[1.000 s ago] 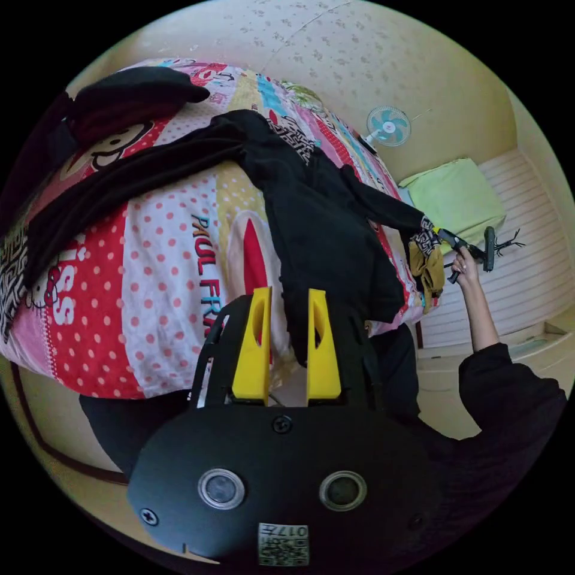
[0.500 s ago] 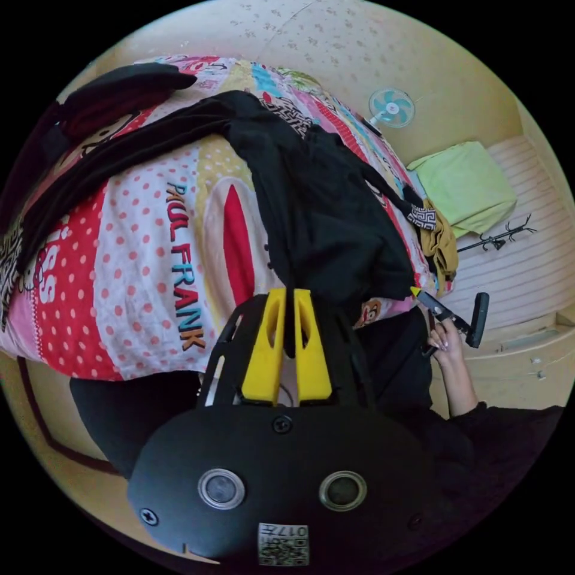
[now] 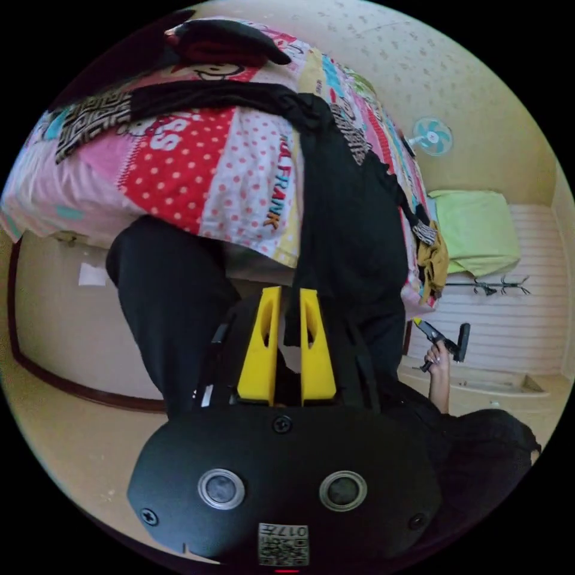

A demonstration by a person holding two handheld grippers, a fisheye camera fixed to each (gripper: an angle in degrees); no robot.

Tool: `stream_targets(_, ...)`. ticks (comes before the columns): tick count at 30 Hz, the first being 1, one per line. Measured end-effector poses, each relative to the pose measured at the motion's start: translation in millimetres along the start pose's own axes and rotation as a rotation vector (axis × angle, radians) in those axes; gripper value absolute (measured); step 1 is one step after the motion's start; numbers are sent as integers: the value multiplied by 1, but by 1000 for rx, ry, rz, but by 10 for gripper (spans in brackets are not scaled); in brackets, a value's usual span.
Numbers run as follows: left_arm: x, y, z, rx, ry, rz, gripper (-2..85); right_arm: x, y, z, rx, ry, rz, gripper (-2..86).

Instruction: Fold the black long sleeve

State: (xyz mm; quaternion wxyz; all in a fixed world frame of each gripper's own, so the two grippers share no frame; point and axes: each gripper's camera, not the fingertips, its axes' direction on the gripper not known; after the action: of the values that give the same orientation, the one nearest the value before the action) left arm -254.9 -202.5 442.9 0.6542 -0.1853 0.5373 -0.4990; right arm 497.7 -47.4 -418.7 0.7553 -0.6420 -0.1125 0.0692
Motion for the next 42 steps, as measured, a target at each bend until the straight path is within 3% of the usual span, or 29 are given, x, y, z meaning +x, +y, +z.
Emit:
stream_targets(4, -72, -31, -73, 257, 36, -217, 87, -21, 4, -14, 68, -28, -90, 14)
stream_targets(6, -123, -42, -122, 507, 13, -419, 101, -29, 1, -19, 56, 0, -112, 13)
stream_targets(8, -156, -56, -139, 603, 0, -536, 115, -36, 0, -24, 59, 31, -122, 12)
stream_targets(14, -231, -95, -127, 636, 225, -808, 67, -69, 1, -35, 82, 90, -167, 6)
stream_targets(17, -236, -61, -153, 801, 372, -716, 8, -84, 3, -31, 54, 169, -190, 4)
stream_targets(22, -263, 22, -196, 1010, 164, -796, 6, -104, -4, -9, 0, 298, -259, 3)
stream_targets(24, -291, 41, -187, 986, 238, -850, 51, -111, -13, 1, -23, 284, -275, 3)
stream_targets(27, -294, 25, -170, 927, 465, -681, 87, -128, -25, 10, -24, 249, -310, 3)
stream_targets(32, -266, -25, -164, 805, 368, -580, 96, -157, -32, 16, -25, 227, -388, 3)
stream_targets(35, -259, -38, -165, 795, 364, -592, 31, -165, -25, 18, -28, 274, -431, 2)
stream_targets(38, -259, -25, -175, 821, 279, -613, 16, -161, -15, 22, -33, 326, -447, 2)
stream_targets(42, -273, 34, -203, 994, 217, -619, 17, -143, -8, 28, -65, 346, -416, 2)
